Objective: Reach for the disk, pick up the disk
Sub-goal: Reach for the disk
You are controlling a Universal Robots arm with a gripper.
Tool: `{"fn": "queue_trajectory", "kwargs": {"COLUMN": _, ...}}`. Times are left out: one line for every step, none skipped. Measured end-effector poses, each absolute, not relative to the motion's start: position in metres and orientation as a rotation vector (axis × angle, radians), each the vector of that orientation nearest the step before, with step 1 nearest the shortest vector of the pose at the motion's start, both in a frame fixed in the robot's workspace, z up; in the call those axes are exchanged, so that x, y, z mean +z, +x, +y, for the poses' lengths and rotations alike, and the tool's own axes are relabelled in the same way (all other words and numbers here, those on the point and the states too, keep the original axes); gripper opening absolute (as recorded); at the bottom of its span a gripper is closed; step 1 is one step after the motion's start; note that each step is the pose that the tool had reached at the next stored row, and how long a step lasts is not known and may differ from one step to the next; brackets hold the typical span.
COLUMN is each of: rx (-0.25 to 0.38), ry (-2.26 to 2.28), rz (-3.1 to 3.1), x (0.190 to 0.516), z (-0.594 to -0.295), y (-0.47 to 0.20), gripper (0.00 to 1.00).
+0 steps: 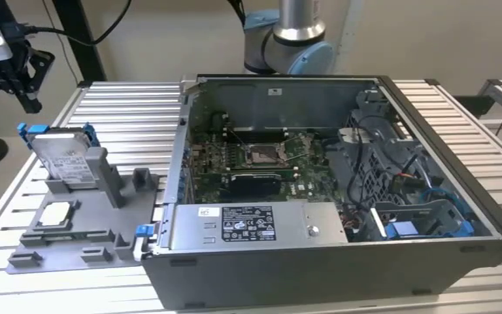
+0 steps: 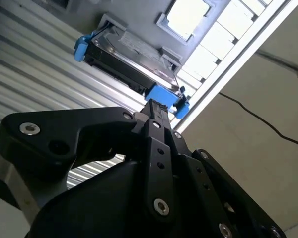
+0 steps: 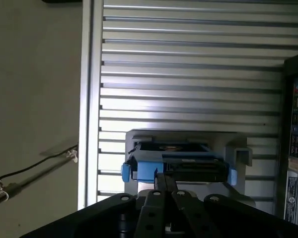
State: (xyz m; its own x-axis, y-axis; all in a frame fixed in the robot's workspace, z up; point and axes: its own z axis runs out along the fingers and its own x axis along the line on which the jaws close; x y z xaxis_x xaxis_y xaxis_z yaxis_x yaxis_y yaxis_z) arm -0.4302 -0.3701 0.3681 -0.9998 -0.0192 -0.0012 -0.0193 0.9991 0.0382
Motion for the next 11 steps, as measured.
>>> {"fn": "queue_trajectory", "kwargs": {"rx": 0.06, "ry": -0.03, "rz": 3.14, "x": 0.3681, "z": -0.3701, "y": -0.4302, "gripper": 0.0}}
{"fn": "queue_trajectory", "kwargs": {"rx": 0.06, "ry": -0.03, "rz": 3.14, "x": 0.3681, "z": -0.3701, "y": -0.4302, "gripper": 0.0}}
{"fn": "queue_trajectory", "kwargs": {"rx": 0.06, "ry": -0.03, "rz": 3.14, "x": 0.3681, "z": -0.3701, "y": -0.4302, "gripper": 0.0}}
{"fn": "queue_trajectory", "kwargs": {"rx": 0.06, "ry": -0.03, "rz": 3.14, "x": 0.3681, "z": -0.3701, "y": -0.4303, "gripper": 0.0}}
{"fn": "queue_trajectory", "kwargs": {"rx": 0.06, "ry": -0.03, "rz": 3.14, "x": 0.3681, "z": -0.3701, "y": -0.4304, "gripper": 0.0}}
{"fn": "queue_trajectory", "kwargs": {"rx": 0.06, "ry": -0.03, "rz": 3.14, "x": 0.3681, "z": -0.3701, "y": -0.4307, "gripper": 0.0}}
{"fn": "queue_trajectory", "kwargs": {"rx": 0.06, "ry": -0.03, "rz": 3.14, "x": 0.368, "z": -0.3701, "y": -0.4309, "gripper": 0.0}}
{"fn": "queue_trajectory", "kwargs": {"rx": 0.06, "ry": -0.03, "rz": 3.14, "x": 0.368, "z": -0.3701, "y": -0.4311, "gripper": 0.0}}
{"fn": "queue_trajectory", "kwargs": {"rx": 0.06, "ry": -0.03, "rz": 3.14, "x": 0.3679, "z": -0.3701, "y": -0.4315, "gripper": 0.0}}
{"fn": "queue_trajectory", "kwargs": {"rx": 0.06, "ry": -0.03, "rz": 3.14, "x": 0.368, "z": -0.3701, "y": -0.4319, "gripper": 0.0}}
{"fn": "queue_trajectory", "kwargs": {"rx": 0.06, "ry": -0.03, "rz": 3.14, "x": 0.3679, "z": -0.3701, "y": -0.4322, "gripper": 0.0}}
